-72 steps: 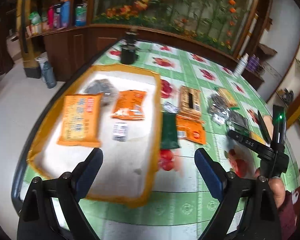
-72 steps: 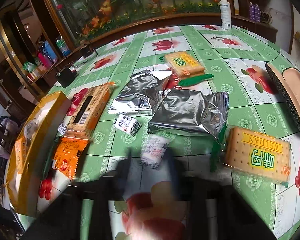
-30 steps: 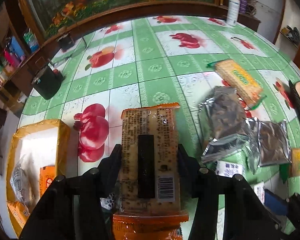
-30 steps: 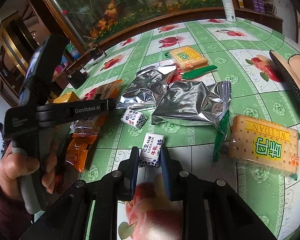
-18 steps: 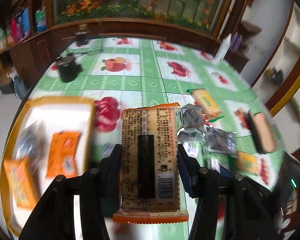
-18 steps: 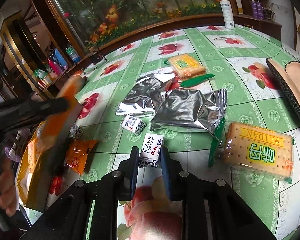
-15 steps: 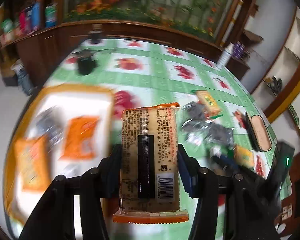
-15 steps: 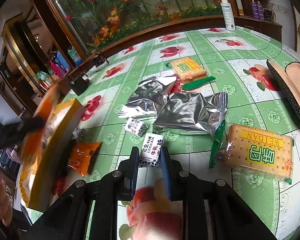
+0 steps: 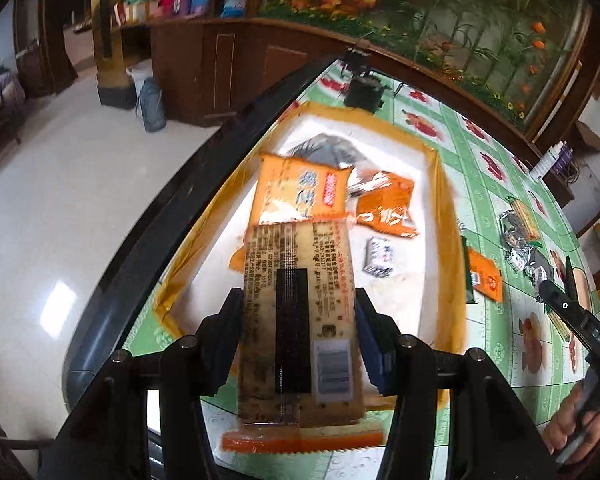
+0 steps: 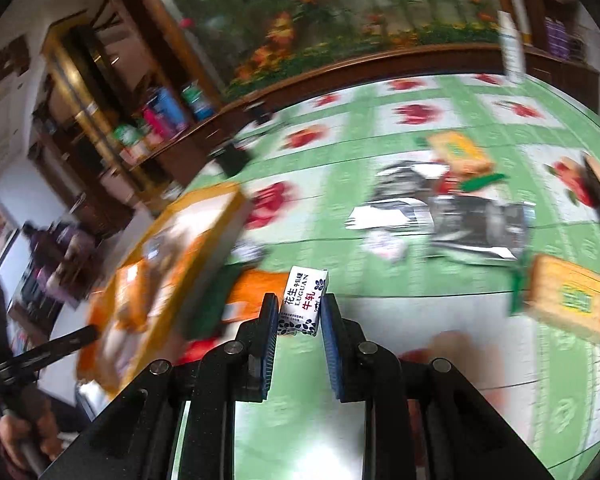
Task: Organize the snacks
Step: 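Carry the milk box and cracker pack into the white tray and release both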
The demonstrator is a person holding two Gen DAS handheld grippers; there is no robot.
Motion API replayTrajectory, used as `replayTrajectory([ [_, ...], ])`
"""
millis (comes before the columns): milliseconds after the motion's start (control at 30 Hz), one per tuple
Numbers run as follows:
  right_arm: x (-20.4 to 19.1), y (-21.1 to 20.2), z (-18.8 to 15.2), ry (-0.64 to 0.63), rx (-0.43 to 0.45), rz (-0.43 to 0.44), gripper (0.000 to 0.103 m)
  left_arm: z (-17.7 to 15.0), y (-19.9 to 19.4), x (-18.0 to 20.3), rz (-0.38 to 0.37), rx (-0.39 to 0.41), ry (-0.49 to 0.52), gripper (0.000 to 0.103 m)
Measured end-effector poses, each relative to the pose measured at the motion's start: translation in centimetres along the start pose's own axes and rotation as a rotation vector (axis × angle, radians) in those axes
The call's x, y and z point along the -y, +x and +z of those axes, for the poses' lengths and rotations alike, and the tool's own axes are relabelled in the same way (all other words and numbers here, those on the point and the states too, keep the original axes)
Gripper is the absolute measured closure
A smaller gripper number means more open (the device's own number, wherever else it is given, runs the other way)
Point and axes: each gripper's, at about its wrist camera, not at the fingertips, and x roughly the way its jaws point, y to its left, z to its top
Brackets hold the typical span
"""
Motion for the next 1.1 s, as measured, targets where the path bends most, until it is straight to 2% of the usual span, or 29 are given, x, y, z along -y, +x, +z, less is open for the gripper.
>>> replayTrajectory([
  [133,-4.2,1.0,-0.3,-0.058,-0.050,0.059,0.079,-0.3,0.7,-0.3,-0.011,-0.007,0.004,0.050],
  [333,-10.3,4.0,-0.7,-0.129,-0.135,0.132,0.079,0.3,2.5,0.4,0.001,-0.019,0.070,0.050],
  [500,-13.6,6.8,-1.0,-0.182,-0.190,0.130,0.079,1.6,4.3,-0.6,-0.046,-0.062,0.002,0.049],
  [633,-14.8,8.6,-1.5,-0.211,-0.231,0.119,0.079,1.3,2.7,-1.6,-0.111,-0.035,-0.039,0.044],
  [833,-15.6,9.7,-2.3,-0.250,-0.242,0.099,0.079,0.3,-0.2,-3.5,-0.152,0.032,-0.128,0.031],
  [967,-15.7,9.3,-2.4,-0.249,-0.241,0.107,0.074,0.0,-1.5,-3.3,-0.141,0.067,-0.114,0.024],
  [1100,-14.4,7.1,-2.1,-0.229,-0.203,0.108,0.070,-0.3,-2.5,-2.7,-0.141,0.077,-0.095,0.024],
])
